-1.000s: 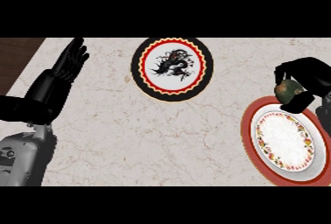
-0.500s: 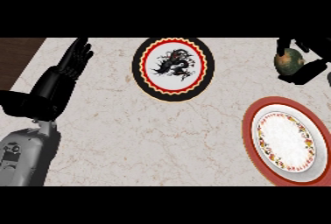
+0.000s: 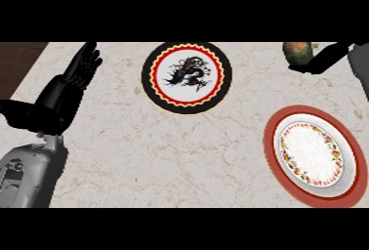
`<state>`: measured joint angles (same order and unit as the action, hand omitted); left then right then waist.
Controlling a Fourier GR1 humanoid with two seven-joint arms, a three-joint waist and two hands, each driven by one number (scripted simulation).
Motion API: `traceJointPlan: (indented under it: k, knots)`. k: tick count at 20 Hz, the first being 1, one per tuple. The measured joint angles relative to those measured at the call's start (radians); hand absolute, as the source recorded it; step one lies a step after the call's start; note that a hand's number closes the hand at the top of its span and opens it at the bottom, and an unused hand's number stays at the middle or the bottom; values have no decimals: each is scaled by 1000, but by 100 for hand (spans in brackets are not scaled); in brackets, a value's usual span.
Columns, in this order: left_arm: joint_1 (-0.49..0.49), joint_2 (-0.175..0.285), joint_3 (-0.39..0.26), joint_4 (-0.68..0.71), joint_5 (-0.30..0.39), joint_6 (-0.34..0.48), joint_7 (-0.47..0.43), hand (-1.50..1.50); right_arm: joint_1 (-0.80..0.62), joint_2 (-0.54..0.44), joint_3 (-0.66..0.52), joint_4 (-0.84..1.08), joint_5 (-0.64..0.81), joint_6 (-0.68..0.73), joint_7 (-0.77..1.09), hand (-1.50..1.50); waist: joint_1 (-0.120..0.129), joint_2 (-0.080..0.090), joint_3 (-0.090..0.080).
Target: Pick the squash from the plate and place it in the plate
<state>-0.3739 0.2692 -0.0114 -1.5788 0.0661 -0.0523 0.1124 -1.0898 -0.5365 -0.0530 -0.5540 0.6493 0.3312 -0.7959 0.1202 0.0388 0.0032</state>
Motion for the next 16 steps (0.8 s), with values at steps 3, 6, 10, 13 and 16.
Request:
traceJointPlan:
  k: [3,6,10,13,16]
  knots:
    - [12,9,14,-3,3,-1,1,0,-58,43,11,57,-3,3,-15,150,-16,-6,-1]
    - [13,5,14,-3,-3,5,8,0,-120,106,22,112,1,-11,-9,150,-24,-9,-2]
    - [10,17,31,4,7,-6,13,0,-195,185,27,181,0,-9,6,150,-32,-11,-3]
    - [21,18,32,-6,0,-3,15,0,-246,242,26,231,-3,3,34,150,-37,-14,-3]
    - [27,17,40,2,0,-2,11,0,-275,311,29,270,0,-8,54,150,-45,-15,-3]
